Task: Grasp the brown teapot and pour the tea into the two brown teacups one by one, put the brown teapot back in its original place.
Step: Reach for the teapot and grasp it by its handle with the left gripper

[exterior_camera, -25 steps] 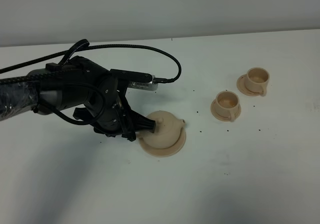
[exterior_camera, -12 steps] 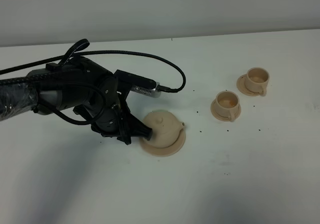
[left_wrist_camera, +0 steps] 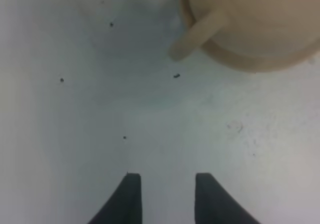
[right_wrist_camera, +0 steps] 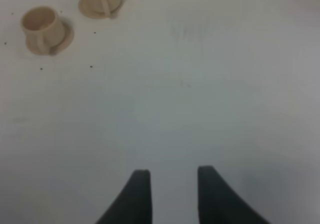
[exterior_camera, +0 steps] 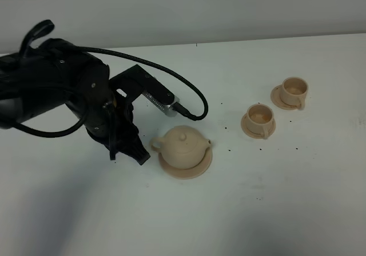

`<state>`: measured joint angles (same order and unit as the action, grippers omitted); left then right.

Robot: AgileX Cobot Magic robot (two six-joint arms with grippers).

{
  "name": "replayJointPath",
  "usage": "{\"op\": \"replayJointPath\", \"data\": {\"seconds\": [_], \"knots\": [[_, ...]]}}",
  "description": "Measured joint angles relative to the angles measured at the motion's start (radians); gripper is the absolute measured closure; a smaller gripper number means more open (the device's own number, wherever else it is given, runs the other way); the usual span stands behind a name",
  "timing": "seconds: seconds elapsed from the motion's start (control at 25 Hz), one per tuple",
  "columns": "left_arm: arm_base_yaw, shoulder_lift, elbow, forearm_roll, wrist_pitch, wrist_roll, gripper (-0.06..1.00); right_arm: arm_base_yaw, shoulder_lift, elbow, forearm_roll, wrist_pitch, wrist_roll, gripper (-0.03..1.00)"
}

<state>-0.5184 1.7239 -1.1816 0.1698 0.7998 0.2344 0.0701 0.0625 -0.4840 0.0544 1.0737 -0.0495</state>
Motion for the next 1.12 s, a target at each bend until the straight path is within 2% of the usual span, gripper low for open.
{"op": "replayJointPath", "data": {"seconds": [0.16, 0.32, 0.44, 0.68, 0.88, 1.12], "knots": [[0.000, -0.067, 0.000, 0.000, -0.014, 0.177, 0.72, 0.000, 0.000, 0.000, 0.000, 0.000, 0.000, 0.73], [0.000, -0.076, 0.000, -0.006, -0.020, 0.400, 0.73, 0.000, 0.000, 0.000, 0.000, 0.000, 0.001, 0.73], [0.000, -0.072, 0.000, -0.055, 0.006, 0.568, 0.73, 0.000, 0.000, 0.000, 0.000, 0.000, 0.001, 0.73], [0.030, -0.048, 0.000, -0.141, 0.006, 0.811, 0.72, 0.000, 0.000, 0.000, 0.000, 0.000, 0.001, 0.73], [0.050, -0.004, 0.000, -0.208, -0.016, 0.916, 0.72, 0.000, 0.000, 0.000, 0.000, 0.000, 0.001, 0.73], [0.050, 0.017, 0.000, -0.273, -0.115, 0.933, 0.69, 0.000, 0.000, 0.000, 0.000, 0.000, 0.001, 0.73]]}}
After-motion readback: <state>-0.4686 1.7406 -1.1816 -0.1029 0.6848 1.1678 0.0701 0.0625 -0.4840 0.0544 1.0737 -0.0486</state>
